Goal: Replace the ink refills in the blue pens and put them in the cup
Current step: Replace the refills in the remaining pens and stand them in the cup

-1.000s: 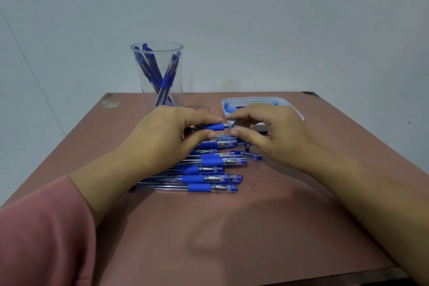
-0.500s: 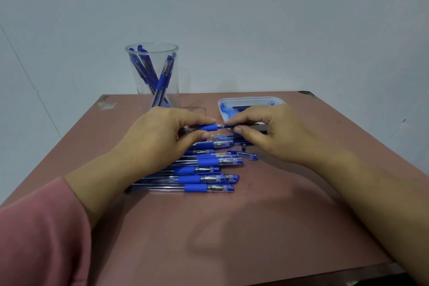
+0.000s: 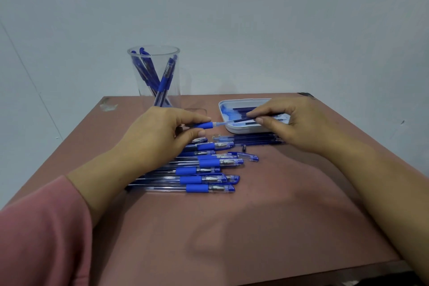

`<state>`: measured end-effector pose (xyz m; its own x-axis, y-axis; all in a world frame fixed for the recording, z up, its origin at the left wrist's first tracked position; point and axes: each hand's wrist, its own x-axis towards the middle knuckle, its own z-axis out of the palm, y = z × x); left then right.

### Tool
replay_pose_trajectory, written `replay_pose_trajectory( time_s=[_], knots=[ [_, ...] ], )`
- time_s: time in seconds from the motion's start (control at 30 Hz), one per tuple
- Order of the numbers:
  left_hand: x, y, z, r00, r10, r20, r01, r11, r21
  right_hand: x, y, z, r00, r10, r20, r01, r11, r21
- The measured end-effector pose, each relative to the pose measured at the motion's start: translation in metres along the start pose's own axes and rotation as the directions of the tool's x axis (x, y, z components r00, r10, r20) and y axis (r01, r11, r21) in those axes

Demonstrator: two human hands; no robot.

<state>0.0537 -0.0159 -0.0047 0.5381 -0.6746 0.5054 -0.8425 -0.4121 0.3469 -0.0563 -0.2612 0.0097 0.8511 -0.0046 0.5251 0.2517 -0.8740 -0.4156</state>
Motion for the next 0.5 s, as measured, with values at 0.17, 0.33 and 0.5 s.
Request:
replay_pose_trajectory(
  time_s=[0.17,0.33,0.5],
  knots=[
    [0.001,-0.005,0.000,0.999,-0.011,-0.033,0.010,1.000,-0.016,-0.001,0.004,-0.009,0.992,0.088,0.093,-0.079,0.993,-0.092],
    [0.001,-0.004,0.001,0.999,-0.005,-0.033,0.004,1.000,-0.027,-0.001,0.003,-0.002,0.971,0.099,0.219,-0.071,0.989,-0.133],
    [0.001,-0.003,0.001,1.000,-0.002,-0.022,0.001,1.000,-0.018,0.003,0.013,0.007,0.971,0.019,0.238,0.050,0.959,-0.279]
  ],
)
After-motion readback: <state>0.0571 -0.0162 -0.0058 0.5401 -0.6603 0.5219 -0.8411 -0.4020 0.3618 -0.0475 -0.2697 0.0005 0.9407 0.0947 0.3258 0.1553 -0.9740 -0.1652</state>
